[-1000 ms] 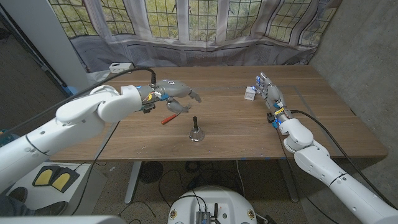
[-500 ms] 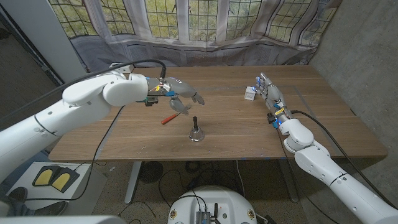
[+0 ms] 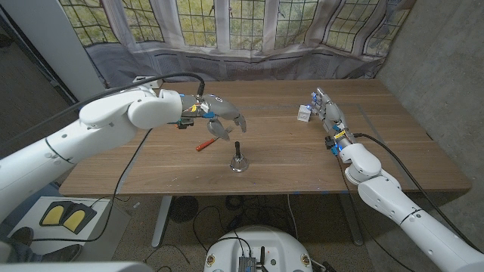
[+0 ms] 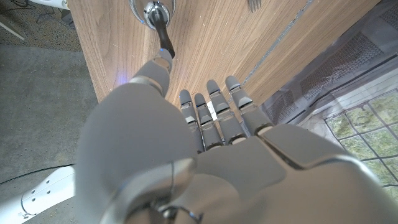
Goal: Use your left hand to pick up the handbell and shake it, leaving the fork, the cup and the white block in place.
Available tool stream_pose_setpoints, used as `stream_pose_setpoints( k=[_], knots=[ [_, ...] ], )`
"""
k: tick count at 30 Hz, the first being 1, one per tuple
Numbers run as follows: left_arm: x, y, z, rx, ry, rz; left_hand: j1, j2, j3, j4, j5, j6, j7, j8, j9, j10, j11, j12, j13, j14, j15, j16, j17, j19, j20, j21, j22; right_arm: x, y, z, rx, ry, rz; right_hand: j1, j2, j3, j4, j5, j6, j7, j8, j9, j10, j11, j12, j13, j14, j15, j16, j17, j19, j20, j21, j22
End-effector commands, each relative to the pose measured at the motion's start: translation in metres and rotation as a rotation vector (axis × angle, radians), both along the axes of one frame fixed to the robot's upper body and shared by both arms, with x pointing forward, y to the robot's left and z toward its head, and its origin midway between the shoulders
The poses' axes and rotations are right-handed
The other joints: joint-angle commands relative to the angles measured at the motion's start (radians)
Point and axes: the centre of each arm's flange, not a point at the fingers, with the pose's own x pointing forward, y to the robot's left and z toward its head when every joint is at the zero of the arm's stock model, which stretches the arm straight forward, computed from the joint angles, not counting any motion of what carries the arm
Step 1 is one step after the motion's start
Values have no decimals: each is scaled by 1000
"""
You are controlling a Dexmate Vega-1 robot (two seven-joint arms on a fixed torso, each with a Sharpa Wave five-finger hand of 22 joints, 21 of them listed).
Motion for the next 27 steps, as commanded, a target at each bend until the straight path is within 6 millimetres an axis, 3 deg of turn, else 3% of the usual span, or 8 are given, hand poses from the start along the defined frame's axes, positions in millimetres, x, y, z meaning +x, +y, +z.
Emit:
stream_pose_setpoints(
  k=[1,13,27],
  knots=[
    [8,-1,-10,-11,18,-11,23,5,-6,-3,4,-8,17,-6,2,-2,-4,5,4,23,-34,8,4,14,1,10,3,0,1,3,-1,-1,0,8,-1,-1,2,-2,-1,-6,-1,3,-2,-3,-4,3,3,4,-2,6,4,10,-1,5],
    [20,-4,-25,8,87,-5,47,17,-16,-3,9,-77,35,-39,3,-15,34,3,13,16,-25,2,6,21,-5,14,6,-1,-1,4,5,-1,0,9,-2,-2,1,-2,-2,-9,-1,3,-1,-3,-3,3,4,3,-2,6,4,14,-1,5],
    [25,-3,-35,22,101,-7,40,21,-31,5,9,-85,46,-42,4,-16,44,3,18,8,-17,-2,8,6,-3,10,7,-3,2,3,6,0,-1,9,-3,-3,1,-2,-3,-12,-1,3,0,-5,-3,3,5,1,-2,6,5,29,-1,6]
  ],
)
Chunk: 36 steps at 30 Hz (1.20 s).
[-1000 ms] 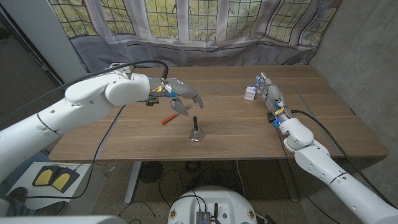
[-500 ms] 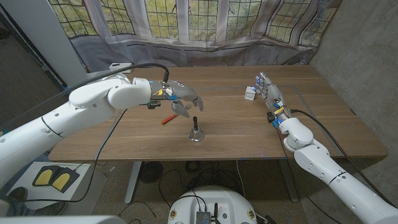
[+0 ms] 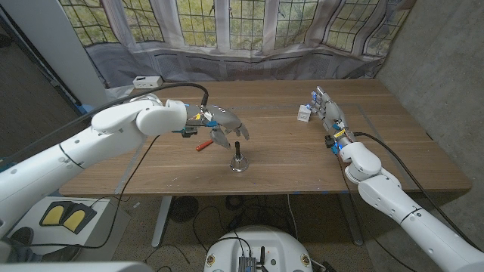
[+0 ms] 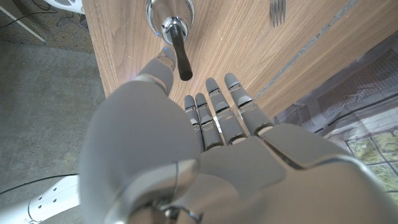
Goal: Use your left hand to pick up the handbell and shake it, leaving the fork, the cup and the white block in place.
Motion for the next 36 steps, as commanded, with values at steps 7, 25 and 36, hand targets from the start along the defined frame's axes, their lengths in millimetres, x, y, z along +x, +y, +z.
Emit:
stream_pose_setpoints(
  k=[7,25,36],
  knots=[
    [9,0,-15,9,25,-2,10,7,-3,0,5,4,6,2,4,8,13,5,6,3,-18,-1,5,2,1,5,3,-2,2,-4,3,6,-1,9,-2,-3,1,-2,1,-7,-1,3,0,-6,-3,3,5,0,-2,1,4,13,-1,6],
    [25,-8,-28,33,30,-16,59,24,1,-14,11,13,15,4,6,23,19,10,13,23,-24,4,4,20,-7,14,4,-3,3,-13,20,21,-8,9,-2,-4,2,-2,0,-11,-1,3,1,-7,-3,4,7,1,-2,2,10,21,1,6],
    [33,-11,-29,9,39,-21,90,39,3,-15,13,41,24,14,7,49,25,18,14,61,-39,17,5,46,-7,27,5,0,1,-14,23,26,-7,9,-1,-5,2,-2,-1,-16,-1,3,2,-8,-3,4,7,3,-2,2,12,26,2,6]
  ],
)
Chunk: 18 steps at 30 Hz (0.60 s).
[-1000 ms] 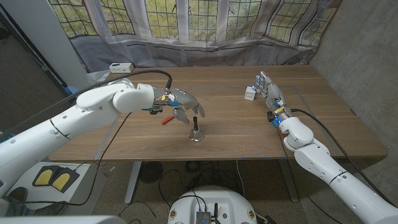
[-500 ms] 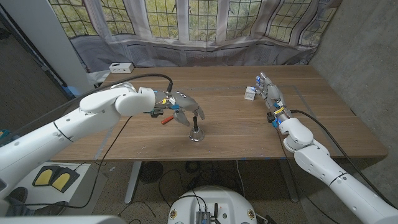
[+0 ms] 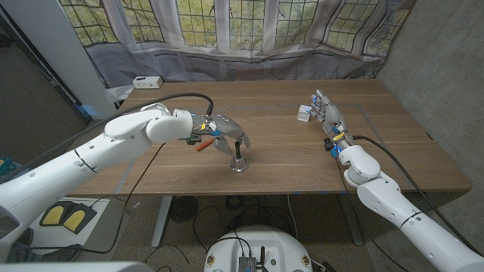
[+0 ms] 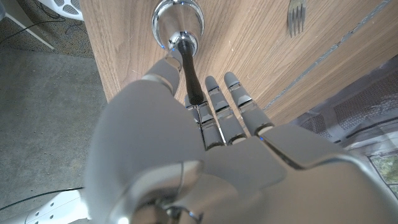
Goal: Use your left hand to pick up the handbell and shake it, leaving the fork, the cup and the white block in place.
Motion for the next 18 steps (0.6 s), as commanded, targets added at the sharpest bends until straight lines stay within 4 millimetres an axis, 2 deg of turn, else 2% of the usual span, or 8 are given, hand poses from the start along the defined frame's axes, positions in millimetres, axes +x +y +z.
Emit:
stream_pose_setpoints(
  k=[1,18],
  knots=[
    [10,-5,-4,-11,17,-6,27,8,6,-5,5,20,3,11,2,20,2,11,4,28,-38,11,5,21,-1,13,5,2,-2,-3,6,8,-1,9,-1,-5,2,-2,0,-7,-1,3,2,-7,-3,4,7,3,-2,2,3,9,1,1],
    [19,-10,-11,9,47,-3,47,16,15,-3,6,44,10,17,3,37,8,12,3,59,-41,7,-2,47,-2,26,5,4,-3,0,-2,12,2,8,-2,-6,2,-2,-2,-11,-1,3,2,-9,-2,4,7,3,-2,3,6,14,1,1]
  ],
)
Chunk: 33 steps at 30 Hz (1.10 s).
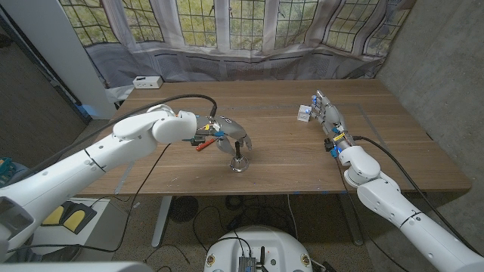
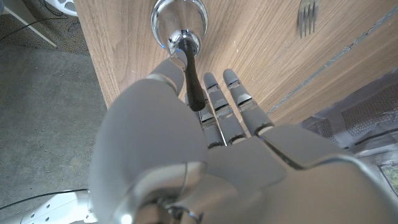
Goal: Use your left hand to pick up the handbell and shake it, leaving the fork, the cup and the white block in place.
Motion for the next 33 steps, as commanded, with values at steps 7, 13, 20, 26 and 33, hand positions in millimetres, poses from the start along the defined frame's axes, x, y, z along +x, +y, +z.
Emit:
stream_pose_setpoints(
  k=[7,13,20,26,33],
  knots=[
    [6,-3,-7,-2,19,4,24,1,17,1,7,42,-2,18,3,40,-10,10,2,28,-44,-6,-3,31,-5,17,4,2,-1,-1,-5,8,3,9,-2,-6,2,-2,3,-7,-1,3,-3,-6,-3,4,9,7,-1,3,1,10,1,1],
    [8,-5,-10,2,26,-1,25,1,20,3,7,48,-1,18,3,50,-8,10,0,32,-44,-12,-4,51,-7,25,2,2,0,-1,-8,9,3,8,-2,-7,3,-2,3,-8,-1,3,-2,-7,-2,4,9,6,-1,3,2,11,1,1],
    [7,-6,-10,-19,20,-9,24,4,25,8,6,74,-1,23,3,74,-14,14,-2,68,-58,-9,-4,79,-9,36,-1,4,0,-3,-1,10,5,8,-1,-7,3,-2,3,-10,-1,4,-1,-7,-2,4,10,5,-1,4,2,13,1,2],
    [7,-7,-10,-36,23,-13,28,7,33,8,6,105,-6,29,3,108,-17,20,-4,104,-68,-9,-5,107,-11,48,-3,4,0,-4,3,15,1,8,-2,-8,3,-2,3,-9,0,4,-2,-7,-2,5,10,4,-1,4,2,13,1,2],
    [7,-6,-11,-32,20,-2,29,6,37,8,5,116,-9,30,3,119,-23,20,-6,117,-69,-11,-6,116,-11,51,-4,5,-1,-6,5,21,0,8,-2,-8,3,-2,3,-10,0,4,-2,-7,-2,5,10,5,-1,4,3,13,1,2]
  ],
)
